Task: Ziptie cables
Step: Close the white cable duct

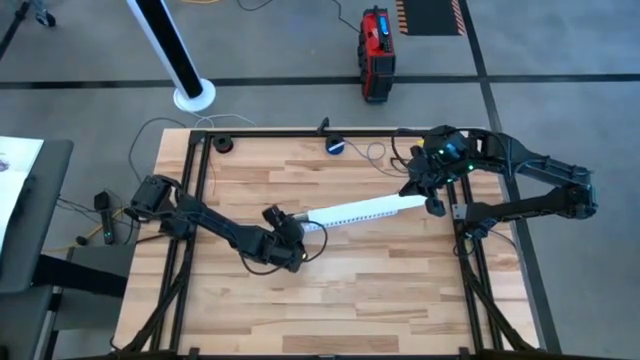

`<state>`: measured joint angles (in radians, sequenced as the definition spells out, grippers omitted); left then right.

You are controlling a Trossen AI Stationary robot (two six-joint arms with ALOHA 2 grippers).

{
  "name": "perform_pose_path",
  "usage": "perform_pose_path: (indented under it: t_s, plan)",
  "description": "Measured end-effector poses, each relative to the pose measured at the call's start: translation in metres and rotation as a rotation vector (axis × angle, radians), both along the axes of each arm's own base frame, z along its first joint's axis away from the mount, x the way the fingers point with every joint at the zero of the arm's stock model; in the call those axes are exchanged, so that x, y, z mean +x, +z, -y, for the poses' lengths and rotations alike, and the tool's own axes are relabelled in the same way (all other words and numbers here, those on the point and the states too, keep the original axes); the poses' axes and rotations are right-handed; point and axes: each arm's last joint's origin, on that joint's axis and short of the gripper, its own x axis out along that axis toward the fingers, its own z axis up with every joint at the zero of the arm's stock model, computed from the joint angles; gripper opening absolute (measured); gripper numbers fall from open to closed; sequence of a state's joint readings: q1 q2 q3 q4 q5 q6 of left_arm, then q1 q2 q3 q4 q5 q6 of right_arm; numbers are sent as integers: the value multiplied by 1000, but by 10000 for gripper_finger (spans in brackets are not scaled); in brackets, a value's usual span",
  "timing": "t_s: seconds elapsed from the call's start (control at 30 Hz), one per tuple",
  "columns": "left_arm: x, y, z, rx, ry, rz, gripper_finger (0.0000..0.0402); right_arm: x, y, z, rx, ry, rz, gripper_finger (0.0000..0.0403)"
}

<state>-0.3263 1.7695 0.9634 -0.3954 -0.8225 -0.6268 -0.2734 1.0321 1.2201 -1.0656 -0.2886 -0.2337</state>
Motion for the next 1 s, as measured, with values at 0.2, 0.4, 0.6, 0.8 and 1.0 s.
perform_pose_path:
  t_s: [0.2,0.4,0.6,0.8,1.0]
  plan:
    - [1,5,-7,19,-20,-26,292,0,0,0,-2,-1,6,6]
    - [-1,37,-21,-51,-107,-12,292,1,1,1,-6,1,14,6]
    - [-1,52,-48,-173,-212,-38,292,1,1,1,22,-31,12,6]
    - [2,47,-78,-255,-284,-110,292,1,1,1,46,-57,9,6]
    - [3,46,-98,-365,-332,-104,292,1,1,1,70,-82,5,6]
